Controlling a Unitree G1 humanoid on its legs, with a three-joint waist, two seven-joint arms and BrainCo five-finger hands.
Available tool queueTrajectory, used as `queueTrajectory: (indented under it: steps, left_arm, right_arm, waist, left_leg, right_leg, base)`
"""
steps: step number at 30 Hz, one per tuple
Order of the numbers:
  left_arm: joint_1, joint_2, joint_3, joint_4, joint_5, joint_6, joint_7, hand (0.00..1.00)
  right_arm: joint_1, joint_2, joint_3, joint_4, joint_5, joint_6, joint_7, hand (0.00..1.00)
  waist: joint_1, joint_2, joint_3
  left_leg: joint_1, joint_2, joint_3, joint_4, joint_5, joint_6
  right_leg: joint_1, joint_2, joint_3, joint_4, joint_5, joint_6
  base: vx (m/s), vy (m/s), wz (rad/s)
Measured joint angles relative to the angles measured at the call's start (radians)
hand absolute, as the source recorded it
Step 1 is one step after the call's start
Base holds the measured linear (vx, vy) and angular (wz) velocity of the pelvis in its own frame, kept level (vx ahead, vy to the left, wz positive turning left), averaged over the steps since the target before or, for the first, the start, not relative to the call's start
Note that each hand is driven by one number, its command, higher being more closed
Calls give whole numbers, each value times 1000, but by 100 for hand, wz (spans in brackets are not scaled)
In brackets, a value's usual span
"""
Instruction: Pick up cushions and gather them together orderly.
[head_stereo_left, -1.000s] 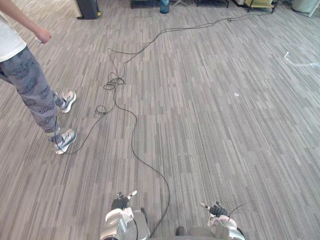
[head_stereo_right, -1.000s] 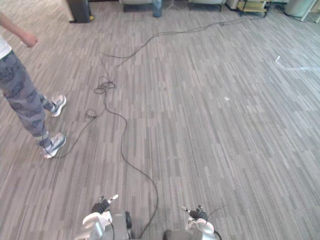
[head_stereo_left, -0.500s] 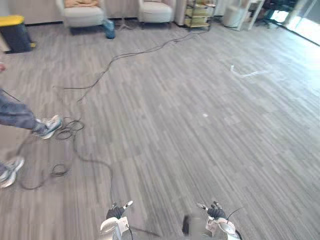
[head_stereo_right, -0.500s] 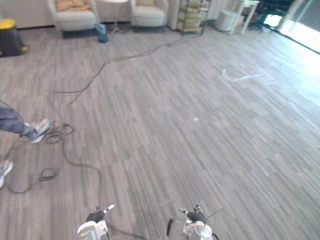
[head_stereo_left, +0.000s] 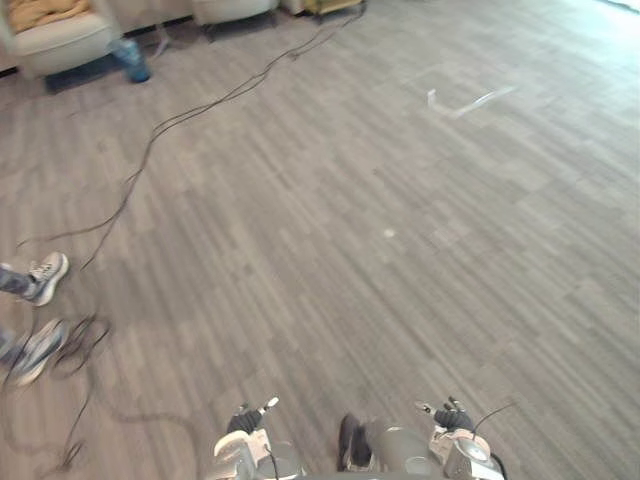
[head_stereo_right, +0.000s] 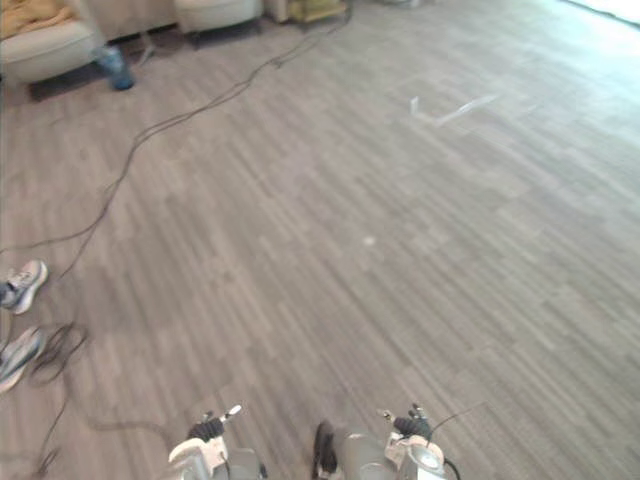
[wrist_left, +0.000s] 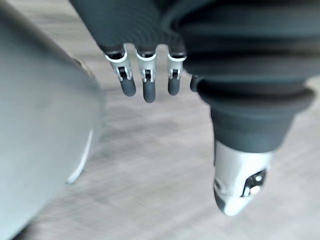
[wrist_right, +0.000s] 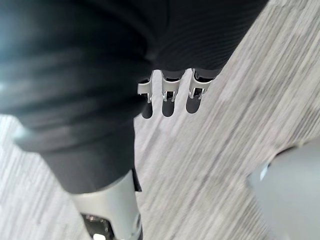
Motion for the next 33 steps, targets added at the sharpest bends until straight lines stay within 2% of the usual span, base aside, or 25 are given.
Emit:
queueTrajectory:
  steps: [2,3,4,5,6,7,9,10,11,12,14,16,17,18,22,23,24,25,26,27,28,29,30,31,33]
  left_arm:
    - [18,-6,5,-20,1,-5,0,0]
    - [36,-11,12,-19,1,-5,3,0]
    - [43,-10,11,-16,1,-5,3,0]
    - [62,1,19,-20,-11,-8,6,0]
    - [65,13,23,-11,-10,-6,12,0]
    - [63,15,26,-8,-5,-4,12,0]
    - [50,24,54,23,-1,-3,13,0]
    - [45,31,54,46,-1,-2,15,0]
    - [39,32,53,51,-1,-1,16,0]
    - [27,34,51,88,-13,7,17,0]
    - [17,31,48,100,-22,8,17,0]
    - [-11,27,30,120,-21,6,16,0]
    - [-15,26,25,120,-20,6,15,0]
    - [-31,23,6,122,-20,6,14,0]
    - [-23,9,-30,116,5,4,9,0]
    - [-20,1,-30,118,11,5,9,0]
    - [-8,-26,-30,124,13,6,8,0]
    - [-4,-33,-31,123,13,7,8,0]
    - [2,-44,-31,123,14,9,3,0]
    - [-9,-43,-16,108,14,14,-7,0]
    - [-8,-42,-8,102,14,16,-7,0]
    - [-7,-37,11,92,13,19,-8,0]
    - [-9,-27,31,69,10,18,-9,0]
    - [-7,-20,34,60,10,17,-8,0]
    - [11,8,35,18,0,12,-8,0]
  right_arm:
    - [-2,2,30,1,28,3,0,0]
    - [-3,9,25,6,28,5,1,0]
    - [-3,12,22,8,28,6,1,0]
    - [5,23,21,17,27,9,1,0]
    - [12,32,34,37,26,12,5,0]
    - [16,29,34,39,26,13,5,0]
    - [19,32,39,39,26,12,8,0]
    - [19,26,39,38,26,11,9,0]
    - [20,25,37,37,25,11,10,0]
    - [19,19,35,6,25,0,12,0]
    - [20,23,35,-4,25,-3,14,0]
    - [12,24,20,-15,25,-13,21,0]
    - [9,25,10,-12,25,-13,22,0]
    - [-1,26,-21,-1,25,-11,19,0]
    - [3,20,-39,-4,24,-8,17,0]
    - [4,16,-43,-5,24,-6,18,0]
    - [1,-9,-46,-16,24,-5,20,0]
    - [1,-13,-48,-21,24,-4,19,0]
    - [1,-25,-55,-34,24,-2,19,0]
    - [-3,-27,-57,-39,25,0,17,0]
    - [-5,-29,-53,-40,25,0,16,0]
    - [-14,-33,-42,-35,25,3,14,0]
    - [-30,-19,-23,-15,26,9,12,0]
    - [-37,-13,-12,-3,27,10,10,0]
    - [-35,14,28,27,27,14,10,0]
  waist:
    - [10,4,-9]
    - [22,11,-13]
    - [25,11,-16]
    - [38,-10,-32]
    - [36,-34,-75]
    - [31,-41,-83]
    - [37,-71,-82]
    - [38,-75,-77]
    - [35,-72,-73]
    - [18,-56,-55]
    - [7,-45,-58]
    - [0,-49,-55]
    - [-2,-52,-53]
    - [-7,-58,-48]
    - [-31,-67,-45]
    - [-42,-57,-45]
    - [-49,-3,-58]
    - [-51,10,-61]
    - [-53,39,-62]
    - [-52,57,-49]
    - [-51,63,-44]
    - [-45,70,-25]
    - [-38,57,1]
    - [-30,46,7]
    - [-4,-4,-2]
  left_leg:
    - [-101,-29,-21,-315,-16,10]
    - [-104,-57,-73,-528,5,-17]
    - [-100,-66,-92,-588,16,-32]
    - [-96,-105,-126,-633,126,-50]
    - [-97,-133,-95,-612,95,-15]
    - [-96,-134,-80,-596,84,1]
    - [-22,-145,0,-569,45,22]
    - [71,-155,40,-607,24,50]
    - [111,-159,49,-623,16,55]
    - [247,-166,70,-686,4,67]
    - [339,-164,106,-747,3,69]
    - [455,-172,137,-864,-6,65]
    - [477,-174,142,-882,-6,65]
    - [531,-188,141,-921,-6,65]
    - [657,-239,86,-965,-6,66]
    - [696,-239,59,-970,-6,66]
    - [703,-203,43,-927,-5,65]
    - [697,-191,39,-898,-5,65]
    - [638,-162,16,-750,7,46]
    - [496,-115,-45,-433,128,-83]
    - [446,-101,-66,-337,193,-120]
    - [330,-64,-84,-97,256,-150]
    - [212,-27,-58,101,179,-115]
    - [179,-24,-48,123,153,-94]
    - [4,-14,12,27,47,-34]
  right_leg:
    - [119,-6,99,-79,-19,32]
    - [162,-21,164,-105,-43,57]
    - [175,-28,180,-110,-54,61]
    - [197,-68,237,-104,-100,86]
    - [194,-114,262,-82,-108,107]
    - [181,-124,263,-58,-102,128]
    - [75,-149,279,238,-59,216]
    - [-45,-167,268,515,46,290]
    - [-81,-169,253,602,65,302]
    - [-155,-188,160,777,56,285]
    - [-223,-196,70,797,32,261]
    - [-328,-206,-114,606,-4,219]
    - [-338,-207,-142,545,-1,212]
    - [-366,-205,-205,386,26,169]
    - [-377,-212,-207,81,181,135]
    - [-377,-214,-200,145,241,65]
    - [-394,-201,-215,247,141,65]
    - [-395,-195,-215,264,124,55]
    - [-388,-166,-213,294,72,50]
    - [-345,-122,-194,272,31,43]
    - [-324,-107,-186,255,29,42]
    - [-256,-62,-160,203,23,35]
    - [-134,-24,-111,135,12,19]
    - [-95,-19,-90,112,7,15]
    - [54,-19,3,-28,0,20]
  base:
    - [685,208,-119]
    - [655,249,-119]
    - [677,364,-144]
    - [698,376,-111]
    - [847,441,-100]
    - [741,343,-80]
    - [721,354,-98]
    - [566,288,-87]
    - [512,232,-95]
    - [454,199,-67]
    - [415,181,-51]
    - [424,156,-22]
    - [482,105,-5]
    - [528,41,1]
    - [576,-60,29]
    - [732,-172,15]
    - [593,-152,-6]
    - [715,-193,-26]
    - [640,-180,-38]
    - [639,-166,-43]
    - [622,-108,-62]
    - [612,-39,-96]
    - [615,-23,-103]
    - [701,-2,-114]
    - [600,36,-98]
